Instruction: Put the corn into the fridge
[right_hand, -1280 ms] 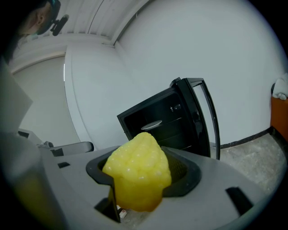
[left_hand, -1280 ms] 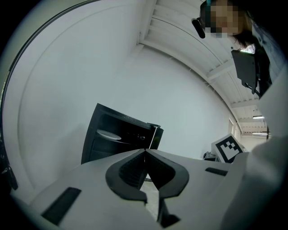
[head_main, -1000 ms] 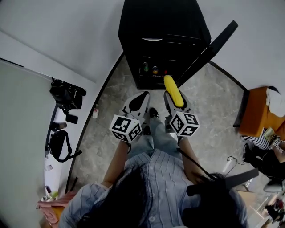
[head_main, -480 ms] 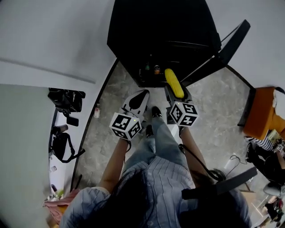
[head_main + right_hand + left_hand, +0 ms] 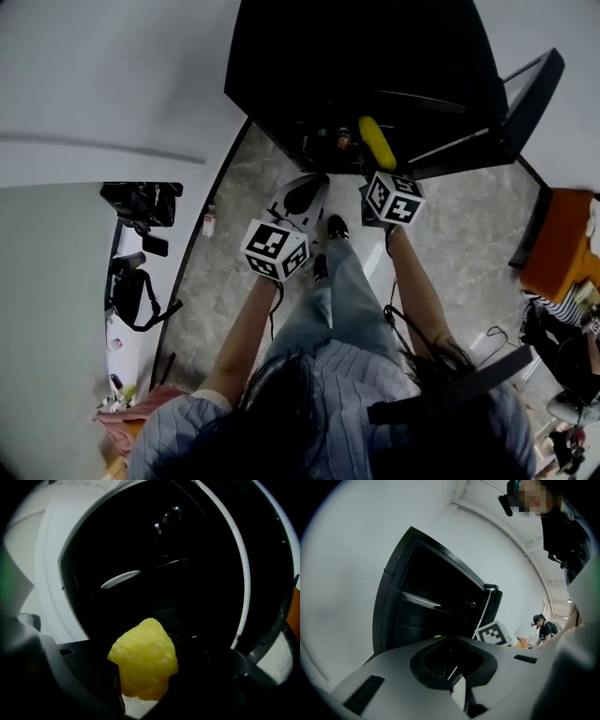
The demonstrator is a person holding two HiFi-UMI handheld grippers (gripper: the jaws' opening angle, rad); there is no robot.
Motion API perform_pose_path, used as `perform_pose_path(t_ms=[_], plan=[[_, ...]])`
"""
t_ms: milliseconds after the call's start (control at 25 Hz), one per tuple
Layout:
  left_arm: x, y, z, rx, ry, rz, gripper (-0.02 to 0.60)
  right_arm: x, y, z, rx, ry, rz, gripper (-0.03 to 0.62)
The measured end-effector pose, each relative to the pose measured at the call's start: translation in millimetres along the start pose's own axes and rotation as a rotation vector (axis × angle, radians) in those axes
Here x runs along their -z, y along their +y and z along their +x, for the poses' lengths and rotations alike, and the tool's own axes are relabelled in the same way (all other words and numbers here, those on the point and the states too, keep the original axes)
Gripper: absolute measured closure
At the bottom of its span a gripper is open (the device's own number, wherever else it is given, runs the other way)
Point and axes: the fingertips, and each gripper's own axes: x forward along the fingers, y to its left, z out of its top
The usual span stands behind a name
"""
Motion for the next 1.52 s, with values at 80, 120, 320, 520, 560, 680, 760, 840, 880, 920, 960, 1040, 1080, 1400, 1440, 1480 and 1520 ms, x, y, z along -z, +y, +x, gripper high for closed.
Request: perform_pose_path(t_ms=[80,120,320,520,560,680,760,840,880,920,960,1040,1080,1400,1440,1480,1520], plan=[[3.7,5.2,2.7,-0.004,0.007,-0.002,0.573,4.6,-6.7,17.0,0.018,0.020,-0.013,0.332],[5.7,7.8,3.7,-0.006,0.012,-0.002,0.572,7.0,-10.2,24.3,0.028,0.031,-0.020,0.332],[12.6,25.4,6.4,-0.025,0.026,-0.016,0.573,17.5,-23.1,56.3,0.062,0.086,-0.046,0.332],[14.4,32.8,7.2,-0.042,0.027,-0.029,0.572,23.4,-32.8,69.9,0.085,0.114,-0.075,0.332],[15.0,34.0,7.5,-0.044,0.028,-0.030,0.572,23.7,-33.9,71.8,0.086,0.111,-0.082,0.332],[15.8,37.0,8.1,-0.050,0.028,-0.035,0.573,20.6,-35.0,78.9,0.086,0.098,-0.100,0.332],[17.5,38.5,7.7,-0.056,0.029,-0.040,0.573,20.0,-34.9,84.9,0.084,0.098,-0.125,0.332],[21.5,40.0,7.5,-0.061,0.035,-0.047,0.572,24.3,-35.9,92.1,0.085,0.119,-0.162,0.332],[23.6,40.4,7.7,-0.062,0.038,-0.050,0.572,26.8,-36.9,95.3,0.086,0.131,-0.178,0.332],[25.4,40.3,8.0,-0.062,0.042,-0.052,0.572,27.7,-37.8,97.9,0.087,0.135,-0.189,0.333],[26.7,40.0,8.2,-0.063,0.046,-0.051,0.572,26.7,-38.5,99.8,0.085,0.134,-0.194,0.333],[27.5,39.3,8.3,-0.063,0.049,-0.050,0.572,21.2,-38.9,103.0,0.079,0.127,-0.191,0.333],[27.2,39.4,7.9,-0.065,0.049,-0.051,0.572,18.1,-38.8,104.7,0.078,0.125,-0.192,0.333],[29.1,45.3,8.6,-0.083,0.051,-0.063,0.572,15.8,-43.3,120.5,0.098,0.149,-0.284,0.336],[29.2,46.4,8.5,-0.085,0.052,-0.063,0.573,15.4,-42.8,121.1,0.097,0.146,-0.294,0.336],[29.6,47.8,8.6,-0.088,0.053,-0.064,0.572,14.8,-42.4,121.5,0.097,0.143,-0.302,0.336],[30.2,49.2,8.7,-0.091,0.054,-0.066,0.572,13.9,-42.3,121.6,0.101,0.140,-0.313,0.336]])
